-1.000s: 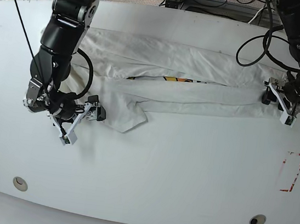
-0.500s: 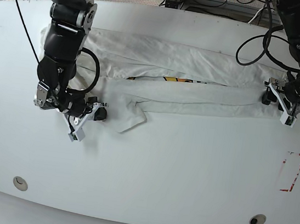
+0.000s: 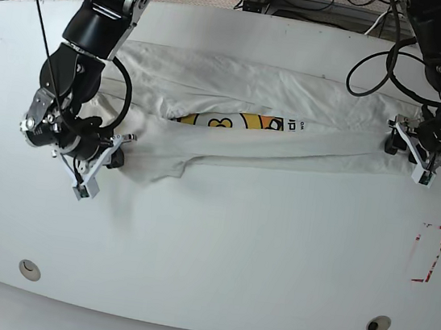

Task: Fold the T-shirt properly
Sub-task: 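Pinch the sleeve with the right gripper and fold it onto the shirt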

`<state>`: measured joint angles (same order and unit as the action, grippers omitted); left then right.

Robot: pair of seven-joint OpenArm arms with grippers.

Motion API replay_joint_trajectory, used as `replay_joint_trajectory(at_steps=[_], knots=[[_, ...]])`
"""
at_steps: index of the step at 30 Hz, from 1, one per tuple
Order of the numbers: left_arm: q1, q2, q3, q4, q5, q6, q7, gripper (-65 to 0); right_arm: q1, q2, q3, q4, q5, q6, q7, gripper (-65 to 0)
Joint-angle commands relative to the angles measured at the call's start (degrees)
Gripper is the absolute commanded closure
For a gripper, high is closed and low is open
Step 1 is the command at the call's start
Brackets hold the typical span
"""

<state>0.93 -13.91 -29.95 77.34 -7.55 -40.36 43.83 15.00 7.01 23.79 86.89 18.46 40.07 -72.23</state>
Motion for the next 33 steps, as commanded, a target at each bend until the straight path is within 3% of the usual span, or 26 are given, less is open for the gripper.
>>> replay_joint_trajectory(at_steps=[1,7,19,33], knots=[[0.3,-0.5,0.1,-0.3,4.3,0.4,3.6,-34.4,-0.7,0.7,0.4,6.3,0.5,-0.1,-2.5,-1.0],[0.3,-0.5,0.5,-0.4,4.3,0.4,3.6,-34.4,-8.9,1.0,0.5,15.3,7.3,-0.1,-4.1,-1.0],[1.6,-0.6,3.4,-0.4,4.3,0.4,3.6,-34.4,-21.2,1.0,9.6,23.7,20.1,-0.1,-7.8,-1.0],[1.7,-3.2,3.4,-0.4,4.3,0.4,3.6,-34.4,-29.2,1.2,9.7,25.6,24.8,-0.1,-7.8,-1.3]])
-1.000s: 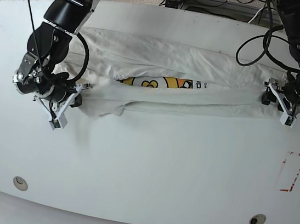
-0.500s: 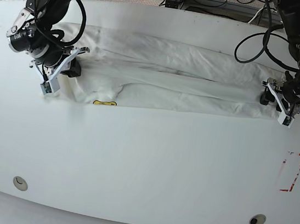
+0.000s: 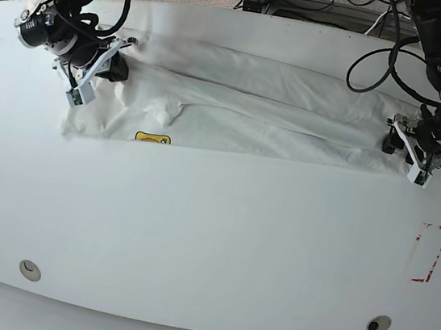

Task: Fold the T-shirt properly
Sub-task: 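Pinch the sleeve with the right gripper and fold it onto the shirt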

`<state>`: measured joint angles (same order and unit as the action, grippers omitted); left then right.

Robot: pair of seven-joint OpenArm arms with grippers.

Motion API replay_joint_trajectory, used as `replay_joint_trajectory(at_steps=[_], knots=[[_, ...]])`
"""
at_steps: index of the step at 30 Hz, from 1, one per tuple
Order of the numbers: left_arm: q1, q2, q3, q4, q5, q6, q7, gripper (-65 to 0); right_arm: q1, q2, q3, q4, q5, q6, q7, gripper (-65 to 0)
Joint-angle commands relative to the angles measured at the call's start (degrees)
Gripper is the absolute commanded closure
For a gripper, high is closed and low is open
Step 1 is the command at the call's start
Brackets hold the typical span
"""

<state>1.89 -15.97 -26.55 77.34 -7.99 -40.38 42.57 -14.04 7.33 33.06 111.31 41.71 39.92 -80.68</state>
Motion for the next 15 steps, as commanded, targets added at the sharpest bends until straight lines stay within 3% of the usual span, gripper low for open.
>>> replay_joint_trajectory(at_steps=[1,6,10,12,15], knots=[[0.7,-1.2,0.0,-0.4,4.8,0.4,4.9,-34.4,-0.7,0.9,0.4,1.2,2.0,0.1,0.7,-1.3],[0.7,-1.2,-0.2,-0.4,4.8,0.4,4.9,-34.4,-3.1,0.9,0.4,1.1,1.0,0.1,2.0,-1.3],[0.7,-1.2,-0.2,-0.4,4.8,0.4,4.9,-34.4,-4.1,0.9,0.3,0.9,-4.5,0.1,3.6,-2.9],[0.7,-1.2,-0.3,-0.4,4.8,0.4,4.9,-34.4,-4.3,0.9,0.3,0.9,-7.7,0.1,3.6,-10.3],[0.7,-1.2,-0.3,-0.4,4.8,0.4,4.9,-34.4,-4.3,0.9,1.7,1.0,-14.5,0.1,4.0,-30.4]])
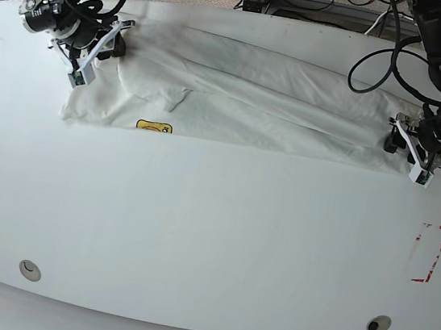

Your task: Fold the T-shirt properly

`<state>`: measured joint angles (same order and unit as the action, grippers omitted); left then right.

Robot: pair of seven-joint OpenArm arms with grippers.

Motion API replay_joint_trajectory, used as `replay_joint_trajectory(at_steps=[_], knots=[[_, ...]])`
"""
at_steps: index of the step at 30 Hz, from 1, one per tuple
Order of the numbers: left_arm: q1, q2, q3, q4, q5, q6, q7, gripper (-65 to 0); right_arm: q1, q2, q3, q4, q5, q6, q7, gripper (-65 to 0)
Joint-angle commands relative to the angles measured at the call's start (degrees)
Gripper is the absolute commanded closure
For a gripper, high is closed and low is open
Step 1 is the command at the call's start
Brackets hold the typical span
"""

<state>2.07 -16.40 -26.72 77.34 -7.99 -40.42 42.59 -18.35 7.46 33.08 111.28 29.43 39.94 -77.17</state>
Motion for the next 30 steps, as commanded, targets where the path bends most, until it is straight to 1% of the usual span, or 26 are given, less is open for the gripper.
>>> replay_joint_trajectory(at_steps=[1,3,4,6,8,11,13,16,18,20,22,24,25,26,27,29,30], knots=[[0.5,-0.8,-0.1,-0.4,4.8,0.4,4.8,-34.4,0.0,0.8,3.0,1.0,-3.4,0.1,0.9,-34.7],[0.5,-0.8,-0.1,-0.3,4.8,0.4,4.8,-34.4,0.3,0.7,6.6,1.1,-3.5,0.1,2.0,-43.1],[0.5,-0.8,-0.1,-0.3,4.8,0.4,4.8,-34.4,0.3,0.7,7.9,1.1,-2.9,0.1,2.3,-45.7],[0.5,-0.8,-0.1,-0.3,4.8,0.4,4.8,-34.4,0.4,0.8,10.0,1.2,-0.5,0.1,2.3,-47.9],[0.4,-0.8,-0.1,-0.3,4.8,0.4,4.8,-34.4,0.5,0.9,10.6,1.2,2.9,0.1,2.3,-48.2],[0.4,-0.8,-0.1,-0.1,4.7,0.4,4.8,-34.4,0.5,2.2,10.5,1.3,9.3,0.1,2.2,-48.2],[0.4,-0.8,-0.1,-0.1,4.7,0.4,4.8,-34.4,0.2,1.9,10.4,1.2,14.8,0.1,2.0,-48.2],[0.4,-0.8,-0.1,-0.3,4.7,0.4,4.8,-34.4,0.6,1.4,10.1,0.4,20.7,0.1,0.6,-48.2],[0.4,-0.8,-0.1,-0.3,4.7,0.4,4.8,-34.4,1.2,0.3,8.4,-0.3,23.1,0.1,0.2,-48.0],[0.4,-0.8,-0.1,-0.3,4.7,0.4,4.8,-34.4,2.0,-0.5,5.8,-0.6,23.8,0.1,0.2,-47.9],[0.4,-0.8,-0.1,-0.3,4.7,0.4,4.8,-34.4,2.4,-1.2,3.0,-1.5,22.7,0.1,0.2,-44.7],[0.4,-0.8,-0.1,-0.3,4.7,0.4,4.8,-34.4,3.0,-2.5,0.9,-3.6,20.9,0.1,0.2,-37.9],[0.4,-0.8,-0.1,-0.2,4.7,0.4,4.8,-34.4,3.7,-3.0,0.5,-5.0,19.6,0.1,0.3,-33.5],[0.4,-0.8,-0.1,-0.2,4.7,0.4,4.8,-34.4,4.3,-3.3,0.2,-6.8,17.6,0.1,0.3,-27.0],[0.4,-0.8,-0.1,-0.2,4.7,0.4,4.8,-34.4,5.1,-3.3,0.0,-8.4,15.5,0.1,0.4,-22.4],[0.4,-0.8,-0.1,-0.2,4.6,0.4,4.8,-34.4,6.6,-2.9,-0.2,-10.9,13.0,0.1,0.6,-17.9],[0.4,-0.8,-0.1,-0.2,4.4,0.4,4.8,-34.4,7.9,-2.3,-0.2,-13.0,11.8,0.1,0.6,-17.3]])
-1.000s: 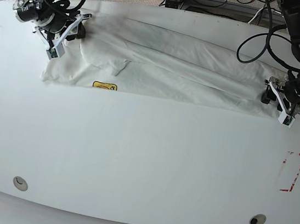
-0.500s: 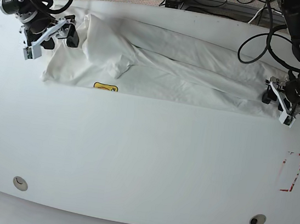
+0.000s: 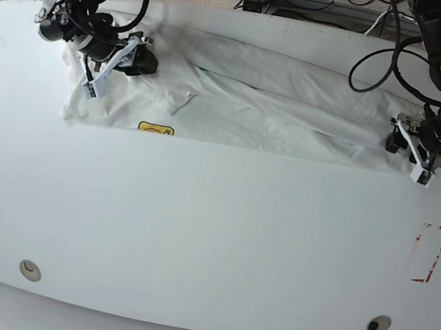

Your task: Fold the T-shirt properly

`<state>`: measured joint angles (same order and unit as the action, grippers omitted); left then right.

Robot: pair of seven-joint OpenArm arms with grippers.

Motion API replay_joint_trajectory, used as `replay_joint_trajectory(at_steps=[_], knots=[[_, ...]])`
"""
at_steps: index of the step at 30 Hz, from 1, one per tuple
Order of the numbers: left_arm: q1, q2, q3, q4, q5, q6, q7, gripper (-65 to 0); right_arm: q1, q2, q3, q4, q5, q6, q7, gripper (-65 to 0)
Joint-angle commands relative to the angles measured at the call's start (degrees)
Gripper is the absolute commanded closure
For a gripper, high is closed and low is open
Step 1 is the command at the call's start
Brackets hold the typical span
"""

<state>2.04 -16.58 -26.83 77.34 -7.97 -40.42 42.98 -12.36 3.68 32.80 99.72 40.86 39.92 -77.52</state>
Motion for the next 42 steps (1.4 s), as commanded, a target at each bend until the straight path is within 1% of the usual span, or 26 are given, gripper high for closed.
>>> replay_joint_trajectory(at_steps=[1,2,5,7,9,11,13,14,16,18,22,24,28,34,39,42], knots=[[0.5,-0.6,-0.1,-0.2,4.4,0.4,4.4,-34.4,2.8,2.4,0.1,-3.0,-0.2,0.1,1.1,-17.8],[0.5,-0.6,-0.1,-0.3,4.4,0.4,4.4,-34.4,3.5,3.0,0.1,-4.1,-0.6,0.1,1.3,-18.4],[0.5,-0.5,-0.1,-0.3,4.2,0.4,4.5,-34.4,6.0,5.3,-0.8,-9.6,-2.1,0.1,4.2,-21.6],[0.5,-0.5,-0.2,-0.3,4.1,0.4,4.5,-34.6,7.7,8.1,-4.3,-13.4,-3.6,0.1,7.6,-21.9],[0.5,-0.4,-1.3,-0.1,3.4,0.4,4.6,-34.7,8.9,9.7,-7.1,-15.9,-4.1,0.1,9.9,-21.7],[0.1,-0.3,-4.6,0.1,0.1,0.4,7.1,-34.9,10.2,11.5,-9.9,-18.8,-3.8,0.1,12.6,-21.7],[-0.2,-0.5,-7.4,0.1,-2.6,0.4,9.4,-35.0,10.7,12.2,-10.7,-19.8,-3.8,0.1,13.5,-21.7],[-1.1,-0.6,-9.3,0.2,-5.2,0.4,11.3,-35.0,10.7,12.4,-10.8,-19.8,-3.8,0.1,13.6,-21.7],[-2.1,-0.9,-11.5,0.8,-8.3,0.4,13.9,-35.1,11.0,12.4,-11.0,-19.8,-4.0,0.1,13.6,-21.7],[-2.5,-2.5,-13.2,2.0,-12.5,0.4,17.1,-35.1,11.6,12.4,-11.0,-19.7,-4.0,0.1,13.6,-21.7],[-2.4,-4.1,-14.6,3.0,-20.8,0.4,20.6,-35.4,11.7,12.1,-11.0,-19.7,-4.0,0.1,13.6,-21.7],[-2.4,-5.5,-15.2,2.7,-26.1,0.4,22.6,-38.3,11.7,11.6,-11.0,-19.7,-3.9,0.1,13.6,-21.7],[0.3,-6.2,-16.0,2.7,-32.4,0.4,24.8,-41.8,11.7,10.7,-11.0,-19.7,-4.1,0.1,13.6,-21.7],[3.9,-6.2,-15.1,2.7,-36.9,0.4,24.8,-44.3,11.7,10.3,-11.0,-19.7,-3.9,0.1,13.6,-21.7],[5.2,-5.9,-15.0,2.5,-37.0,0.4,24.7,-44.3,11.7,10.3,-11.0,-19.7,-3.9,0.1,13.6,-21.7],[5.3,-5.2,-14.9,0.2,-37.0,0.4,24.6,-44.3,11.7,10.3,-11.0,-19.7,-3.9,0.1,13.6,-21.7]])
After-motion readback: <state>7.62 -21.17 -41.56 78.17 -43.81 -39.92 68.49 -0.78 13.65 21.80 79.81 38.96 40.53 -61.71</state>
